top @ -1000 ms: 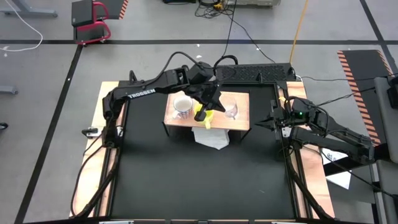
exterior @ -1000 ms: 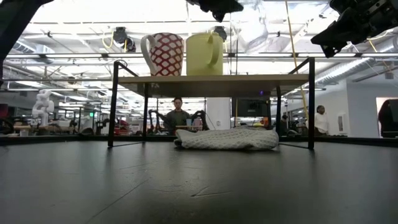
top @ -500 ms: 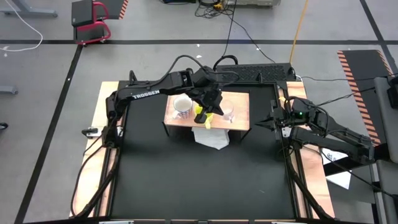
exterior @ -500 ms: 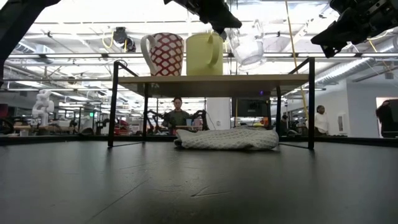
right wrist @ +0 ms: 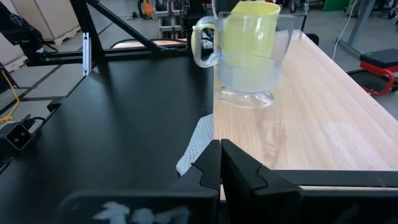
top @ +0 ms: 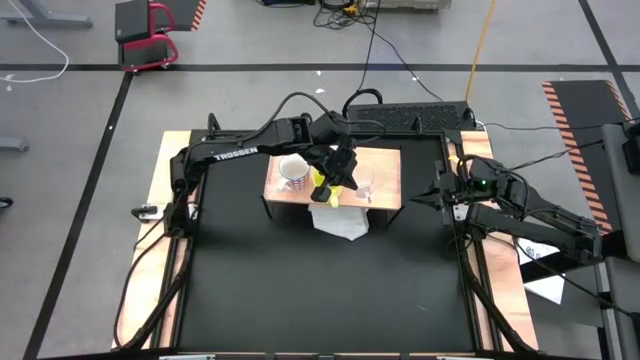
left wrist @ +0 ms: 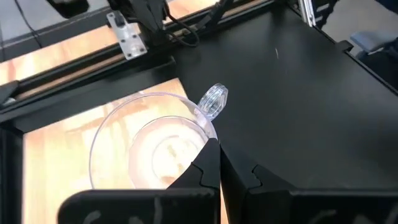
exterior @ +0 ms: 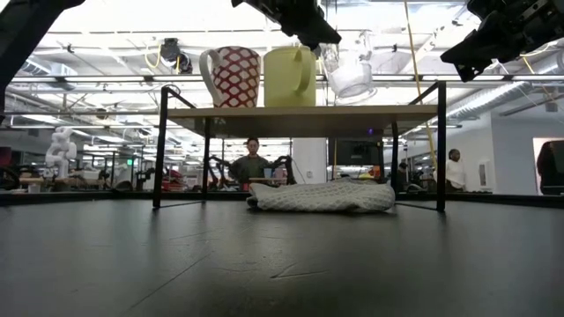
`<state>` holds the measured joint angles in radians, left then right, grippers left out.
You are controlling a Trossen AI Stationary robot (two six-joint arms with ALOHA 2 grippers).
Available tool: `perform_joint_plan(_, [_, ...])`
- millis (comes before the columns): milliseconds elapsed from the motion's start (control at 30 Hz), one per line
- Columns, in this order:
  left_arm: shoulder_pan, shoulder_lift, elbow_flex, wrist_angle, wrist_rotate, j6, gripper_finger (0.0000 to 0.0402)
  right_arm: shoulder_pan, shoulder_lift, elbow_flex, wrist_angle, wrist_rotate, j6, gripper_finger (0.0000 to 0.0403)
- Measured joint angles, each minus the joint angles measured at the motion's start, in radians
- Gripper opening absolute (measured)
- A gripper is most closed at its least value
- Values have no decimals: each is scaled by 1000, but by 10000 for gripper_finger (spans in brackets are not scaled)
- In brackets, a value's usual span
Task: Stack small to large cups/mugs on shelf
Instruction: Put the transparent mug on the shelf
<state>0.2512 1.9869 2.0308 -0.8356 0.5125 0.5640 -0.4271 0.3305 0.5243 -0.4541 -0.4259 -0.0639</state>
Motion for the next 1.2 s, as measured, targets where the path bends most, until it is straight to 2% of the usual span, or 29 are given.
perform_joint_plan(733, [-13, 0, -3, -32, -25, 12, 0, 0, 0, 0, 0, 0, 0, 0])
perform_joint_plan(1200, [-13, 0, -50, -26, -25, 27, 0, 0, 0, 0, 0, 0, 0, 0])
